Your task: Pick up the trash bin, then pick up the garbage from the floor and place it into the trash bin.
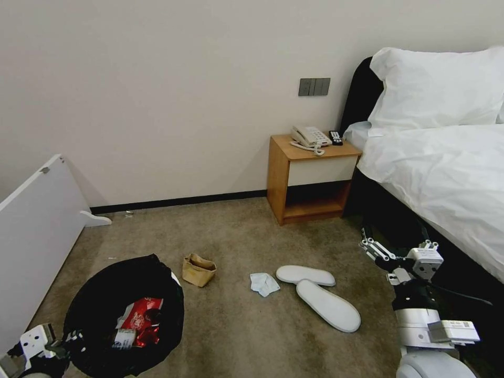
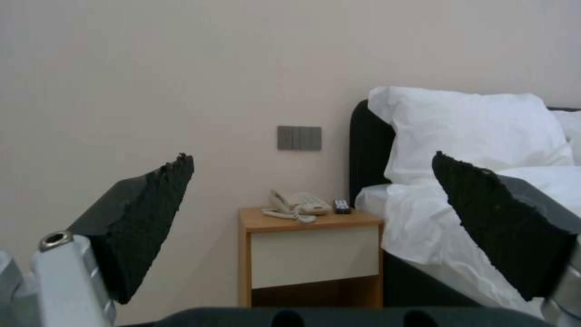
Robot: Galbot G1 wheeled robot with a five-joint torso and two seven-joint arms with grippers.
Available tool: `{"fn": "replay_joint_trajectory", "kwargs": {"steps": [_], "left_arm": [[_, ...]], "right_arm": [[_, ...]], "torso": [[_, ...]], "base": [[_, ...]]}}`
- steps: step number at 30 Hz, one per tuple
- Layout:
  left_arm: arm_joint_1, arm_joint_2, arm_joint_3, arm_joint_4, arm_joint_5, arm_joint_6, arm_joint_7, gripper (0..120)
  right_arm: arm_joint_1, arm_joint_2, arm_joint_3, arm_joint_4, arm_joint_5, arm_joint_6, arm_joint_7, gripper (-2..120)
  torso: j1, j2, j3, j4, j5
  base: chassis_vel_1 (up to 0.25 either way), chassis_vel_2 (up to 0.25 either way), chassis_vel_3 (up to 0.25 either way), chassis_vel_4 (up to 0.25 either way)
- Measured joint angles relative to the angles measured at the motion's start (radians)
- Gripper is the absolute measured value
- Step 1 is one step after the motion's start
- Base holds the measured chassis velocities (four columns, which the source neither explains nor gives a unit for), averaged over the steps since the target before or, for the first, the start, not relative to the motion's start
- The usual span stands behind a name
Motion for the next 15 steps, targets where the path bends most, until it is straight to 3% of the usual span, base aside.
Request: {"fn": "replay_joint_trajectory", "kwargs": {"steps": [15], "left_arm": [[-0.011,0.008,-0.022,0.018,-0.019,0.000,-0.011,2]], "right_arm": [[0.009,0.000,0.000,-0.011,0.001,0.000,-0.001,100]], "torso": [[0.000,0.000,0.000,-0.0001,0.0000]], "base": [[0.000,0.000,0.000,0.000]]}}
